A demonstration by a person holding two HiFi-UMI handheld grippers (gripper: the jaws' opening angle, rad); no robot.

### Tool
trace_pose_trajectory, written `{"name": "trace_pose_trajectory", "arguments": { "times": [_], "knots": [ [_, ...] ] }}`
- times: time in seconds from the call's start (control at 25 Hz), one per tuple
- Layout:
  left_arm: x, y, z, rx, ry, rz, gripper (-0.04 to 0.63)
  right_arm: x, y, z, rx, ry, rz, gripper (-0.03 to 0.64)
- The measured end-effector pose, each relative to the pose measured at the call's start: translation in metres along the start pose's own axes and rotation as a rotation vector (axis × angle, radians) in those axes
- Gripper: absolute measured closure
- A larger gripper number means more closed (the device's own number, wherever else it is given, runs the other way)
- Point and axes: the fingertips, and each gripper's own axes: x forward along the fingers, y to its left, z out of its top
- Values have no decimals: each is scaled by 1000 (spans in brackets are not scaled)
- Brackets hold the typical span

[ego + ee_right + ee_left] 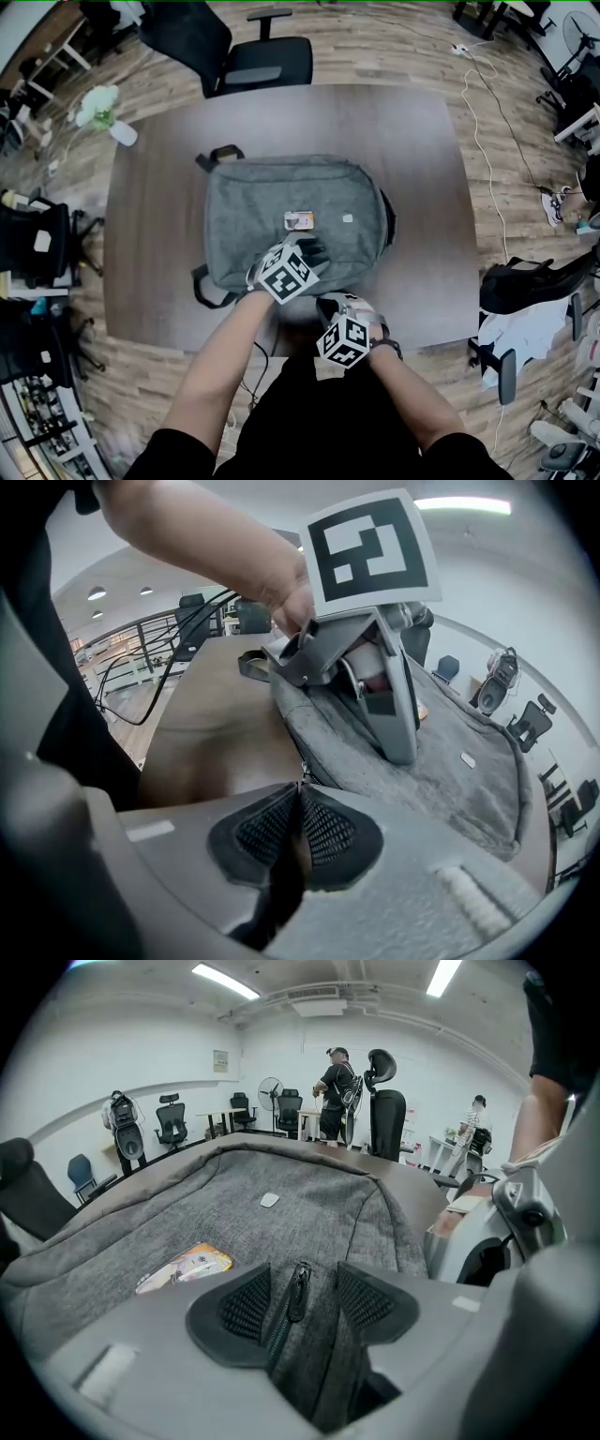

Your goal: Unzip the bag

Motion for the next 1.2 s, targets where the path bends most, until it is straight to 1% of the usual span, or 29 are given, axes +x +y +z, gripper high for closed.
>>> {"name": "trace_pose_trajectory", "arguments": {
  "times": [0.12, 0.24, 0.44, 0.52, 0.6, 0.64, 0.76, 0.84, 0.88, 0.92, 0.96, 1.04, 1.2],
  "knots": [
    [-1, 0, 1, 2, 0, 1, 351, 2, 3, 3, 9, 7, -5, 601],
    [-2, 1, 2, 9, 0, 5, 351, 3, 3, 4, 41, 1, -18, 601],
    [-4, 1, 3, 12, -27, 8, 348, -1, -1, 2, 97, -47, -90, 601],
    [-10, 5, 7, -16, -95, 17, 344, -7, -2, 1, 118, -71, -110, 589],
    [-25, 13, 15, -54, -191, 51, 362, -19, -4, 1, 154, -108, -110, 560],
    [-36, 17, 19, -66, -235, 72, 370, -27, -8, 1, 176, -129, -114, 558],
    [-68, 27, 26, -106, -338, 139, 431, -58, -31, 7, 243, -194, -156, 568],
    [-92, 32, 25, -162, -397, 197, 482, -79, -51, 13, 298, -237, -191, 580],
    [-104, 34, 23, -195, -423, 231, 522, -89, -61, 16, 327, -261, -209, 594],
    [-114, 35, 21, -226, -447, 266, 540, -97, -70, 19, 353, -287, -224, 605],
    [-123, 35, 19, -252, -468, 297, 572, -105, -79, 22, 374, -312, -236, 614],
    [-134, 30, 18, -294, -489, 329, 578, -117, -96, 30, 397, -352, -255, 614],
    [-145, 14, 12, -357, -503, 353, 577, -136, -122, 50, 384, -413, -295, 614]
  ]
}}
